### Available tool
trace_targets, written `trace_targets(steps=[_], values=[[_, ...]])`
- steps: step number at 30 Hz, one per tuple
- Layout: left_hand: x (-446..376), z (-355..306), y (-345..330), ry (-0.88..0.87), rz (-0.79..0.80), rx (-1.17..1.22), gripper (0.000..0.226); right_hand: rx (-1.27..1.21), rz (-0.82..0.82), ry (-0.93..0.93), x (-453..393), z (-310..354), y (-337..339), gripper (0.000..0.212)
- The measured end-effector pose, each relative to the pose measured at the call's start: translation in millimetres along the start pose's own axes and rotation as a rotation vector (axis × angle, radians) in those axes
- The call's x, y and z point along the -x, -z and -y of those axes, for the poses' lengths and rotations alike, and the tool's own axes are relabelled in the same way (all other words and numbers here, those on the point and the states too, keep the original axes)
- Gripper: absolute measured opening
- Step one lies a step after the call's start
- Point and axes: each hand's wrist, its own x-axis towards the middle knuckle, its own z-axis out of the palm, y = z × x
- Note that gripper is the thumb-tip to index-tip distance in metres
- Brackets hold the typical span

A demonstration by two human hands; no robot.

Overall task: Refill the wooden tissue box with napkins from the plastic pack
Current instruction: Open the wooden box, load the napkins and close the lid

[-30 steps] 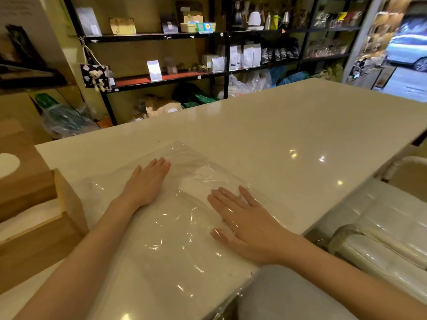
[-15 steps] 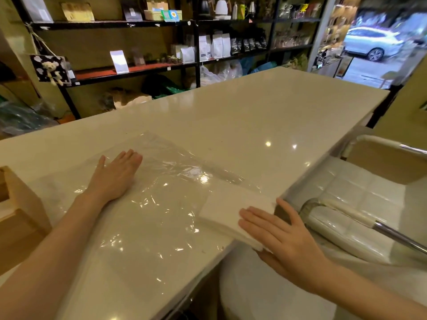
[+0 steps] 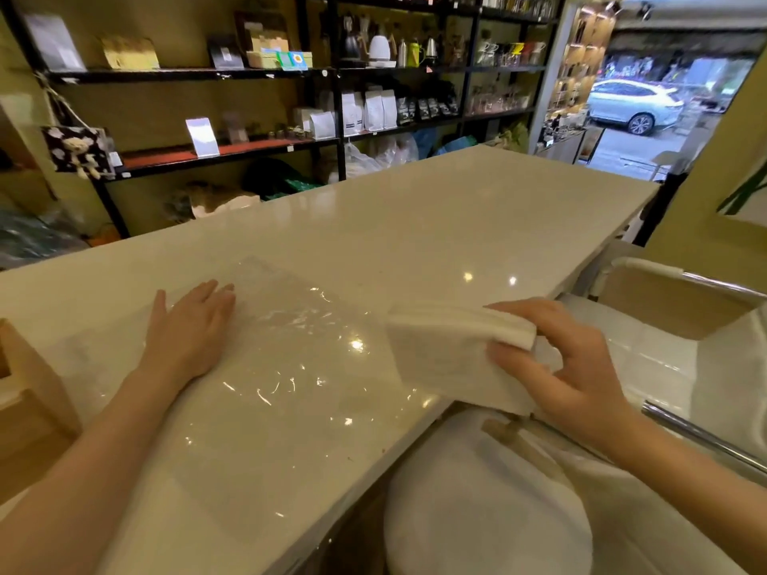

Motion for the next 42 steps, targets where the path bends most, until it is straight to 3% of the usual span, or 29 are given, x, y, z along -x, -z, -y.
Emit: trace_targets(steps=[3,5,6,8,10,11,13,16,18,24,27,30,32,34,37,39,42], values=[[9.1,-20.7,19.6,-0.041,-0.214,0.044,0.042,-0.192,-0.09,-0.117,-28.1,7.0,3.2,0.021],[18.4,-45.1,43.6,-0.024,-0.226,0.235,0.03,-0.305,-0.116,-0.14,-48.4,9.0,-2.4,0.019],[25.1,-59.8,58.2,0.003,-0.146,0.447,0.031,-0.344,-0.112,-0.147,-57.5,9.7,-8.3,0.019],[41.6,-85.0,82.5,0.1,0.193,0.907,0.047,-0.397,-0.083,-0.149,-71.4,10.2,-24.7,0.018],[58.2,-89.2,96.1,0.221,0.534,1.181,0.063,-0.454,-0.038,-0.144,-84.8,13.8,-49.7,0.018],[66.5,-85.2,99.4,0.276,0.651,1.263,0.069,-0.475,-0.014,-0.136,-90.4,17.3,-63.7,0.018],[79.6,-68.6,102.5,0.409,0.715,1.383,0.075,-0.509,0.043,-0.093,-99.5,29.4,-91.9,0.018],[96.7,-37.4,114.5,0.601,0.581,1.553,0.077,-0.565,0.157,0.024,-106.1,57.5,-127.8,0.016],[108.7,-16.9,127.3,0.655,0.456,1.645,0.078,-0.517,0.224,0.167,-107.7,81.2,-145.6,0.026],[142.5,32.7,171.3,0.701,0.15,1.769,0.056,-0.26,0.308,0.856,-114.7,126.8,-190.8,0.034],[152.1,48.9,179.6,0.737,-0.044,1.654,0.041,-0.174,0.337,1.065,-119.7,135.1,-214.2,0.037],[153.1,63.0,178.6,0.774,-0.146,1.515,0.01,-0.102,0.367,1.207,-127.9,133.6,-232.3,0.037],[151.6,76.7,175.6,0.763,-0.167,1.514,0.011,-0.063,0.385,1.249,-134.1,130.1,-241.9,0.038],[152.5,85.8,173.6,0.735,-0.206,1.534,0.012,-0.078,0.419,1.16,-139.5,126.8,-250.5,0.046],[154.8,94.8,171.6,0.694,-0.265,1.557,0.016,-0.29,0.525,0.769,-145.9,126.0,-260.7,0.064],[155.5,97.7,170.4,0.681,-0.274,1.588,0.015,-0.443,0.572,0.446,-150.1,128.4,-266.8,0.06],[154.1,99.2,169.9,0.663,-0.261,1.629,0.025,-0.709,0.752,-0.128,-161.7,135.4,-272.0,0.035]])
